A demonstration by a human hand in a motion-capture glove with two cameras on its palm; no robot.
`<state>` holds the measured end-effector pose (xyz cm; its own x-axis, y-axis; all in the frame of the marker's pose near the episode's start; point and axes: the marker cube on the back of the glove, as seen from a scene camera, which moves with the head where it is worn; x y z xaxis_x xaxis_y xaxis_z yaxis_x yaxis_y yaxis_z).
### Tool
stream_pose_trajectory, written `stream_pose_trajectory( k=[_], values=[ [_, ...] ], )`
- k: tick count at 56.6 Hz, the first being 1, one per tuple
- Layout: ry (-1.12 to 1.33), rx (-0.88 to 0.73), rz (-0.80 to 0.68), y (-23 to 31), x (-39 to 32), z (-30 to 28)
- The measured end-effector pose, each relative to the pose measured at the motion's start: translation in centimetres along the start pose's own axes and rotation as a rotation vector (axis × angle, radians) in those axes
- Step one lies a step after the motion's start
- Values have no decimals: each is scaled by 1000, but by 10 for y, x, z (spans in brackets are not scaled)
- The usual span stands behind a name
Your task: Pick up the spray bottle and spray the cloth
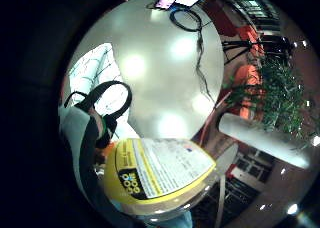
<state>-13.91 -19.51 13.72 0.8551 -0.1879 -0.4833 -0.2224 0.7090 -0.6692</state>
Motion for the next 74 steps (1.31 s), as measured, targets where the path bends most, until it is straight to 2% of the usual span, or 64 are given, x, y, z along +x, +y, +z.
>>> stream_pose_trajectory(
  k=[11, 18, 27, 37, 44, 51, 58, 74],
  values=[
    [-4, -17, 0, -8, -7, 17],
    [-89, 44, -44, -3, -20, 11],
    [-482, 173, -186, 12, -37, -26],
    [-999, 290, -288, 35, -98, -36],
    [-1336, 312, -288, 30, -140, -24],
    [-1534, 345, -252, 16, -173, -6],
    [-1606, 405, -191, 1, -203, 14],
    [-1524, 442, -188, -28, -249, 50]
  ],
)
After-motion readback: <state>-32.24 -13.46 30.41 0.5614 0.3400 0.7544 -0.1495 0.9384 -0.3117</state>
